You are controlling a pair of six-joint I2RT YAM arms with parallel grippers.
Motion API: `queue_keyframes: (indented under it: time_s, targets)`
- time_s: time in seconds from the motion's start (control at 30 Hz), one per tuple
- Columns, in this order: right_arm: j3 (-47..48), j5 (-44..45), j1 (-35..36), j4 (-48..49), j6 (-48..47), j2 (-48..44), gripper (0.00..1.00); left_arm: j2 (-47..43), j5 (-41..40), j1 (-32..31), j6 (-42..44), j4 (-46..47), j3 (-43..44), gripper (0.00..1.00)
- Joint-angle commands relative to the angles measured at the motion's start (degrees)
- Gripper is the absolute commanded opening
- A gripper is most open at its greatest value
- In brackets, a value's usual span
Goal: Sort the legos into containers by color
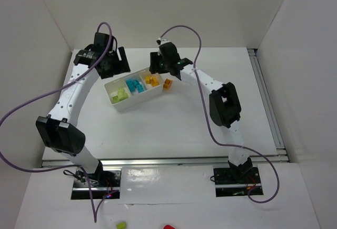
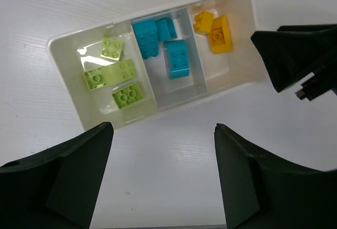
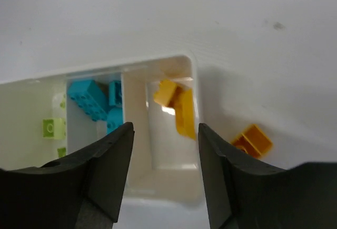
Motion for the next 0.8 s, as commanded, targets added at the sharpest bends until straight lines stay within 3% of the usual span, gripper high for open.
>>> queue_keyframes:
  time_s: [0.0, 0.07, 0.23, 0.33, 0.53, 0.77]
  targets:
    - [-9.47, 7.63, -2.74, 4.60, 4.48, -12.25, 0.58, -0.16, 0.15, -2.36, 2.53, 1.16, 0.65, 0.87]
    - [-14.43, 10.36, -4.42, 4.60, 10.10, -15.95, 0.56, 0.37, 0.15, -3.15, 2.53, 1.16, 0.65, 0.87]
    - [-19.64, 4.86, -8.81, 0.12, 21.18, -13.68, 0.87, 2.12, 1.29, -4.37, 2.53, 1.16, 1.18, 0.87]
    - [-15.70, 2.03, -9.35, -0.59, 25.41, -9.64, 0.95, 2.13, 1.29, -4.38, 3.05, 1.16, 1.18, 0.87]
    - [-1.56, 2.02, -8.64, -8.75, 26.47, 0.73, 0.94, 1.61, 0.15, -4.38, 3.76, 1.69, 1.18, 0.87]
    - [4.27, 1.85, -7.50, -13.41, 27.09, 8.29, 0.88, 1.08, -2.22, -4.38, 4.28, 1.69, 1.18, 0.87]
